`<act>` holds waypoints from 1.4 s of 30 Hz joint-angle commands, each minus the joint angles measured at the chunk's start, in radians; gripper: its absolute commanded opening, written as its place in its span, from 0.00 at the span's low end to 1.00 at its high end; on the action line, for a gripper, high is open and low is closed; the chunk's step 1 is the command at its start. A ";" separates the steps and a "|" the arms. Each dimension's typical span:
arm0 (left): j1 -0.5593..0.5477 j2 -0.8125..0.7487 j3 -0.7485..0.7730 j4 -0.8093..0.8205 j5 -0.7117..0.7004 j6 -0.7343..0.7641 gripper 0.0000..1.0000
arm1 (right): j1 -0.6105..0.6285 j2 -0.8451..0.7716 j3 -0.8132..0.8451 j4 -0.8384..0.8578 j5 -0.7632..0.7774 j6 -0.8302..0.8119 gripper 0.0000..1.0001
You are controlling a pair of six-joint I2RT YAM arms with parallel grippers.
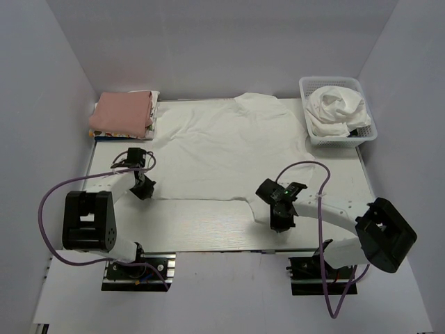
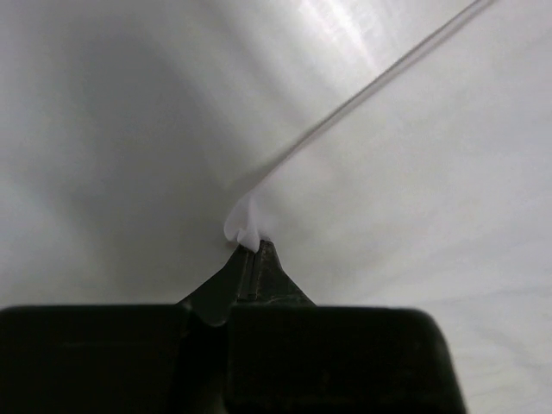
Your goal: Fold and stack the t-shirts
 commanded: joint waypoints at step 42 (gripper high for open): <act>0.006 0.143 0.464 -0.222 0.038 -0.022 0.00 | -0.400 0.199 0.615 0.018 0.088 -0.325 0.00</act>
